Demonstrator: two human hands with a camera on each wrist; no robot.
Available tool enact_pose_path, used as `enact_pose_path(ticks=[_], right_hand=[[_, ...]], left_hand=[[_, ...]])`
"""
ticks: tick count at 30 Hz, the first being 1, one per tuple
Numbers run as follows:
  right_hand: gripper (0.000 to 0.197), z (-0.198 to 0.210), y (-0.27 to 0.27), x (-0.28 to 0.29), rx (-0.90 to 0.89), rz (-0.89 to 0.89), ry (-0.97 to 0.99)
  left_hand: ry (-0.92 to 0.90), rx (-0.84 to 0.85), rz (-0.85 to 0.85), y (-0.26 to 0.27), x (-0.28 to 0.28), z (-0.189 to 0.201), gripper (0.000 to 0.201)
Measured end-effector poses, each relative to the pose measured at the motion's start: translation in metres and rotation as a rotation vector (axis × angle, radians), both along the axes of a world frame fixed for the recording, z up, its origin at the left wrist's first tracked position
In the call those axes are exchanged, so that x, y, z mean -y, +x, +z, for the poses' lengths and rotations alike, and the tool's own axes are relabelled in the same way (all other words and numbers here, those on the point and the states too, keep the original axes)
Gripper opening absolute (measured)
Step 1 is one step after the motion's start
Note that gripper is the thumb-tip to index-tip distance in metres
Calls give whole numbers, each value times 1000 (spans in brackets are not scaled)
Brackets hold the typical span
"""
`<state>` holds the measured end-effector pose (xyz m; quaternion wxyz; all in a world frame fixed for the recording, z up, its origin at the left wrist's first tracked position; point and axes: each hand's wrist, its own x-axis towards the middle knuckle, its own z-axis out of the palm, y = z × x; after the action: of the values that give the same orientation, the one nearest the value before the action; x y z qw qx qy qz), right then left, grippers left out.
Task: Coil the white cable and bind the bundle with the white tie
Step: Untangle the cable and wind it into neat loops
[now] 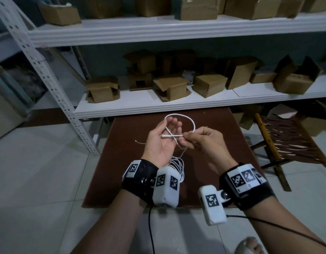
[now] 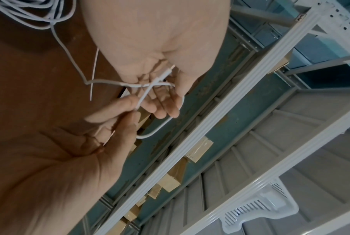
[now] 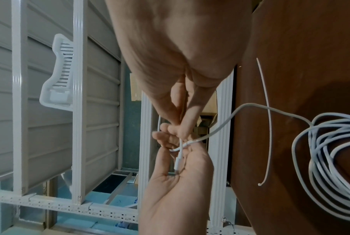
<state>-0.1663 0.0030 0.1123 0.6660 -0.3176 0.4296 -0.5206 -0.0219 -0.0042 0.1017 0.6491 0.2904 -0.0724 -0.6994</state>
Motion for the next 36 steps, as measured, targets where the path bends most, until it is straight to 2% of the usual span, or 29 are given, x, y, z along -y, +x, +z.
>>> enact_pose_path(ticks=[4, 9, 15, 19, 24, 28, 33, 36], right_hand=[[22, -4, 5, -2, -129, 52, -34], [23, -4, 6, -4, -329, 96, -121], [9, -1, 4, -10, -374, 281, -151], [10, -3, 1, -8, -397, 307, -184], [13, -5, 1, -5, -405, 392, -194], [19, -3, 0, -3, -423, 383, -195], [13, -1, -2, -4, -420, 386, -191], [17, 1, -3, -3, -352, 281, -181]], left_hand=[[-32, 16, 58, 4, 1, 2, 18], [-76, 163, 62, 7, 1, 4, 19], [-115, 339, -7, 6, 0, 3, 21], [-98, 472, -37, 10, 1, 1, 21], [-78, 321, -77, 15, 1, 4, 19], [-85, 175, -74, 20, 2, 6, 18], [-88, 150, -112, 18, 2, 6, 13], [-84, 187, -105, 17, 0, 7, 32]])
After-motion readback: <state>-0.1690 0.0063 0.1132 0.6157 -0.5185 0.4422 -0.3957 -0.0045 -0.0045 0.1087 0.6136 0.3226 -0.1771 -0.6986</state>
